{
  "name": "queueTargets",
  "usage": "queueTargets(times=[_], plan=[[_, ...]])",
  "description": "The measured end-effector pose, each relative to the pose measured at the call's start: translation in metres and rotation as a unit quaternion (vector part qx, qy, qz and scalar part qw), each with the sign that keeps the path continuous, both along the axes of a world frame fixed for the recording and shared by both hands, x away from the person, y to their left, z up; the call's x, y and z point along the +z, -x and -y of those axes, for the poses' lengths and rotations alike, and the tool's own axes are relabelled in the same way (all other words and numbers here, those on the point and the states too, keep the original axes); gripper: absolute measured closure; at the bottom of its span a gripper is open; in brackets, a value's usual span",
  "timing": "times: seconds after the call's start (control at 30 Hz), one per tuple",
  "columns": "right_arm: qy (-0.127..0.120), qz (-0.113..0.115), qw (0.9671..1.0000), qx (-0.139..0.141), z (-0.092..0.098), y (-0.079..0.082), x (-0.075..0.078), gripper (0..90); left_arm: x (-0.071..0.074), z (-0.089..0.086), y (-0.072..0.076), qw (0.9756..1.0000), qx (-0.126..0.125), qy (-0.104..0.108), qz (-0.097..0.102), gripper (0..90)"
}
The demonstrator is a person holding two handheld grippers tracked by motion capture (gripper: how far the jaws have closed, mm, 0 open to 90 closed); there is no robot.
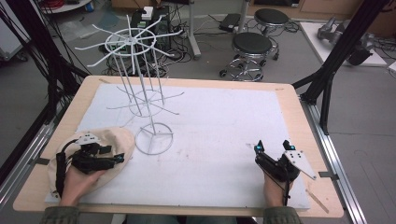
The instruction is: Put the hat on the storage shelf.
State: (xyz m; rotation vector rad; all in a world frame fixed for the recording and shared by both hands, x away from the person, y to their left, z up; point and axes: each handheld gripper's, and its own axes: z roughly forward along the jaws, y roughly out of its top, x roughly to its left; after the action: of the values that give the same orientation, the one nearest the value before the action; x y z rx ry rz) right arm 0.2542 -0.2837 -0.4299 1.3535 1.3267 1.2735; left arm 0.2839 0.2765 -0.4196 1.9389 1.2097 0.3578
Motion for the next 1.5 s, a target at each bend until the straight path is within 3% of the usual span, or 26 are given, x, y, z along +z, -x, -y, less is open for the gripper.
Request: queueTargets(times=[0.23,0.33,0.5,0.77,0.83,0.97,1.13,1.17,1.27,1.3,1.5], plan=[[-0.001,-0.002,1.0,0.001,0.0,0.0,0.0,7.0,-0.004,0.001,-0.003,0.9993,-0.002,0.001,-0.038,32.8],[-0.002,-0.002,1.0,0.0,-0.001,0.0,0.0,7.0,-0.006,0.002,-0.004,0.9989,-0.005,-0.002,-0.046,33.0],[0.001,-0.002,1.0,0.001,-0.001,0.0,0.0,7.0,-0.012,0.007,-0.005,0.9975,-0.013,-0.024,-0.065,34.6],[0.001,-0.003,1.0,0.004,-0.002,-0.001,-0.001,7.0,-0.014,0.005,-0.006,0.9978,0.0,-0.019,-0.064,42.4],[0.001,-0.001,1.0,0.004,-0.003,-0.001,-0.001,7.0,-0.014,0.005,-0.006,0.9976,-0.002,-0.026,-0.064,43.9],[0.001,-0.004,1.0,0.004,-0.003,-0.001,-0.001,7.0,-0.015,0.007,-0.003,0.9979,0.021,-0.015,-0.059,44.9],[0.004,-0.002,1.0,0.004,-0.004,-0.001,-0.001,7.0,-0.015,0.007,-0.003,0.9976,0.029,-0.022,-0.058,53.1],[0.004,-0.002,1.0,0.004,-0.004,-0.001,-0.001,7.0,-0.016,0.006,-0.003,0.9982,0.023,-0.012,-0.055,60.8],[0.002,-0.004,1.0,0.003,-0.004,-0.001,-0.001,7.0,-0.016,0.005,-0.004,0.9982,0.019,-0.004,-0.057,66.6],[0.0,-0.004,1.0,0.004,-0.004,0.0,-0.001,7.0,-0.016,0.004,-0.004,0.9976,0.017,0.008,-0.066,72.5],[-0.01,-0.003,0.9999,0.007,-0.002,0.001,-0.001,7.0,-0.016,0.0,-0.002,0.9976,0.014,0.026,-0.062,78.0]])
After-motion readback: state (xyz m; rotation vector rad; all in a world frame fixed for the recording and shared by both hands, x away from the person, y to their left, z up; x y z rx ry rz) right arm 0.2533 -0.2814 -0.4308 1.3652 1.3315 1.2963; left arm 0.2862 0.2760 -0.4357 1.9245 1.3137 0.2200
